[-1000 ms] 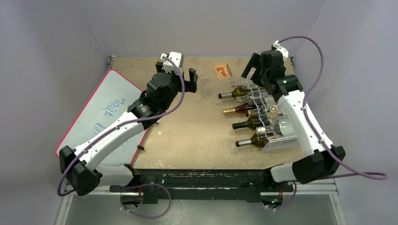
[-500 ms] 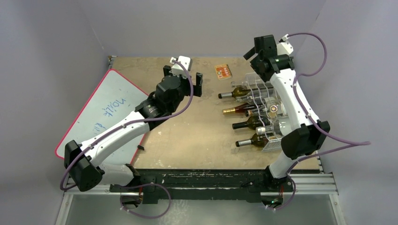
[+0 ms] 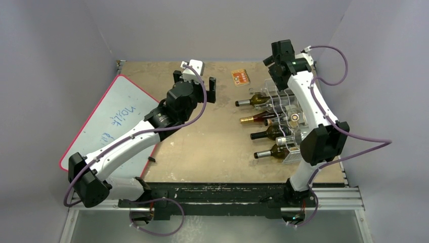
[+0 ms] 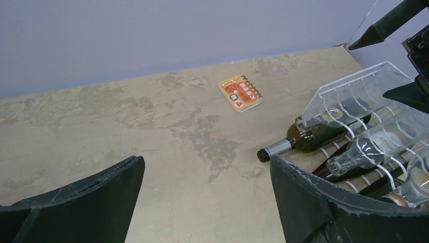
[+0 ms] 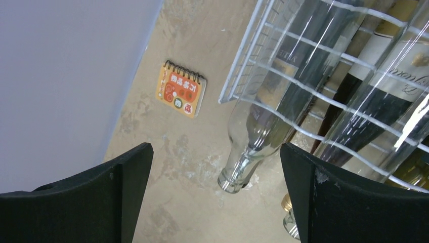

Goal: Take the wine bottle off the wine rack

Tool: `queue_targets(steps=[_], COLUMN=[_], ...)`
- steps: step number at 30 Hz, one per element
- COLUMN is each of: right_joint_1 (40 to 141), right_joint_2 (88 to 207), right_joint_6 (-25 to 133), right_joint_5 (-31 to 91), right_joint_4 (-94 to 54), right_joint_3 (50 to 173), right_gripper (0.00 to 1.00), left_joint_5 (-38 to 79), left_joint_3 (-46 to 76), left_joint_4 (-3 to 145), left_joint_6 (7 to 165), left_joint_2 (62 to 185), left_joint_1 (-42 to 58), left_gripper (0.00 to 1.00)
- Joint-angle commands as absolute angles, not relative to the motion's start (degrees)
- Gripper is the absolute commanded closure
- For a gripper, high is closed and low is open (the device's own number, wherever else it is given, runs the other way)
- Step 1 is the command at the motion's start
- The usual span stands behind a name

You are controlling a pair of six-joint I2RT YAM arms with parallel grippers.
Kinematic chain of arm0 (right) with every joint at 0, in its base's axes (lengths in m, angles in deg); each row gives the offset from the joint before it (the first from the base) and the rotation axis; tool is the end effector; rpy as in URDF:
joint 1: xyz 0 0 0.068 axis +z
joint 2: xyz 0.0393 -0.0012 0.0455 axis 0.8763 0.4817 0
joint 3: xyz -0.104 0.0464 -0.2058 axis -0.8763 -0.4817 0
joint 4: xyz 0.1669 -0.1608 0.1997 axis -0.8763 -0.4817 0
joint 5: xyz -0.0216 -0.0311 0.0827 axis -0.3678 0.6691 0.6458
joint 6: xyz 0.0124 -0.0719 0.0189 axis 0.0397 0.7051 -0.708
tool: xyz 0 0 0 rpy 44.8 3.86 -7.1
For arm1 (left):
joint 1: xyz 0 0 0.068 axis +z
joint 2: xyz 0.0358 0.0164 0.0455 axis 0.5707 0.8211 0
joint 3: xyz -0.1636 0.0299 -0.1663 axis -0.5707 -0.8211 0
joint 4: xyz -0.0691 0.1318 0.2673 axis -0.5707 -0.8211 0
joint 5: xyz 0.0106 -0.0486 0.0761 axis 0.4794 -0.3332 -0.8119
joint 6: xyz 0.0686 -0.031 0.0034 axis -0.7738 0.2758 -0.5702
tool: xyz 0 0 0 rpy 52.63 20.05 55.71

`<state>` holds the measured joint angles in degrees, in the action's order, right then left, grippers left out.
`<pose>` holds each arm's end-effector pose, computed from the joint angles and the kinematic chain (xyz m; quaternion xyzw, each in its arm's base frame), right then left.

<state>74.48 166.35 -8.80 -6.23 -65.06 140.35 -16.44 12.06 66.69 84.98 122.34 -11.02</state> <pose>0.4389 0.0727 0.3316 0.5047 0.7321 0.0976 0.4470 0.2907 -0.2550 0.3438 0.0632 0.7456 -0.1366 0.6492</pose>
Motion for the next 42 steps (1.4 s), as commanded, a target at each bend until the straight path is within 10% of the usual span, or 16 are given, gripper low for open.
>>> queue_targets(steps=[1,42], right_joint_1=[72.33,68.27], right_joint_2=[169.22,176.99], right_joint_6=[-11.43,-14.52], right_joint_5=[-4.17,1.79], right_joint_4=[-65.50,-66.47], right_joint_3=[142.47,141.45], right_gripper=[0.02,0.23], left_joint_5=[-16.86,-18.54], left_joint_3=[12.98,12.60], left_joint_4=[68.89,68.95], left_joint_6=[84.12,82.91], left_joint_2=[119.35,120.88], left_joint_1=[-11.16,-11.12], left_gripper=[0.07,0.09])
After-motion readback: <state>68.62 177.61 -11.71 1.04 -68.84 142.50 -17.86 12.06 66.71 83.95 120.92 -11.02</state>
